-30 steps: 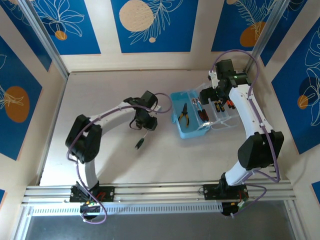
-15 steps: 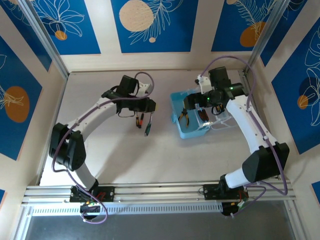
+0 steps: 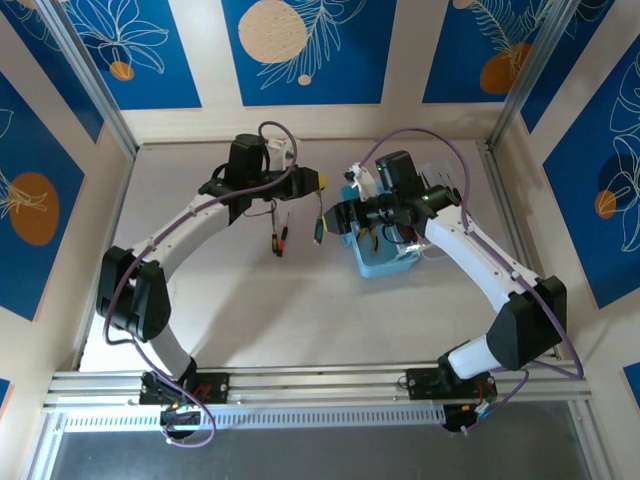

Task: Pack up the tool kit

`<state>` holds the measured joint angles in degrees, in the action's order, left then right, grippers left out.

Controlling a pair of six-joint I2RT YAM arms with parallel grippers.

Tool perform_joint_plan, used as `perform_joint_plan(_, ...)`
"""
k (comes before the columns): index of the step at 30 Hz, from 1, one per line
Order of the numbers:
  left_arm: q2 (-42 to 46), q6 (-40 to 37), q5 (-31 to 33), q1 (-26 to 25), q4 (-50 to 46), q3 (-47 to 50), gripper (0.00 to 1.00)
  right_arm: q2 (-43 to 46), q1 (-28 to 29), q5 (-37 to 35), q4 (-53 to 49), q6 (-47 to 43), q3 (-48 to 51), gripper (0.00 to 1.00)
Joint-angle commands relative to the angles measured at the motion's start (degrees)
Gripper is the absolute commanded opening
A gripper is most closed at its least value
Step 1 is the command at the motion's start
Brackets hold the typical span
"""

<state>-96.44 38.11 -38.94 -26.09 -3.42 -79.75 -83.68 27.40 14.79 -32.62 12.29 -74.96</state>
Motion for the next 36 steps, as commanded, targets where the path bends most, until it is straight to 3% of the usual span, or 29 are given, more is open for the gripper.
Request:
perform_joint_plan(1, 0.71, 2.07, -2.3, 0.27, 4.47, 0.64, 0.0, -1.68, 0.98, 2.01, 5.5, 2.52, 0.42, 0.8)
perform_joint_plan(11, 0.76, 2.92, -2.35, 0.25, 6.2, 1.42, 0.0, -8.5, 3.53, 2.44, 9.38, 5.56, -3.79, 0.47)
perform_joint_plan(13, 0.83, 3.05, -2.5, 0.29, 6.58, 1.54, 0.0, -9.25, 3.8, 2.1, 10.08, 6.33, -4.31, 0.35)
perform_joint_plan(16, 0.98, 2.55, -2.22, 0.33, 5.96, 1.52, 0.0, -8.69, 3.89, 0.66, 11.6, 7.51, -4.06, 0.05)
perform_joint_plan(18, 0.99, 1.32, -1.4, 0.33, 4.36, 1.47, 0.0, -7.72, 3.81, -0.42, 11.24, 7.49, -4.19, 0.0)
perform_joint_plan(19, 1.08, 0.52, -0.8, 0.33, 3.21, 1.44, 0.04, -7.34, 3.66, -0.7, 10.45, 7.16, -4.47, 0.0)
perform_joint_plan(20, 1.18, -0.81, 0.26, 0.52, 1.49, 1.43, 0.16, -6.9, 3.35, -1.18, 8.88, 6.53, -5.07, 0.0)
perform_joint_plan(23, 2.29, -6.27, 5.37, 1.47, -5.95, 0.84, 0.66, -5.77, 1.31, -4.49, 2.17, 3.22, -6.75, 0.0)
perform_joint_plan(26, 4.48, -13.73, 13.77, 3.19, -15.52, -0.03, 1.0, -4.92, -2.72, -9.9, -5.84, -1.95, -8.19, 0.0)
perform_joint_plan(31, 7.07, -20.06, 22.82, 5.63, -23.94, 0.65, 1.0, -7.37, -8.4, -24.03, -15.75, -9.84, -10.71, 0.0)
perform_joint_plan(36, 8.51, -19.86, 23.48, 6.2, -23.66, 4.59, 1.0, -11.08, -11.59, -33.4, -17.39, -13.55, -12.27, 0.0)
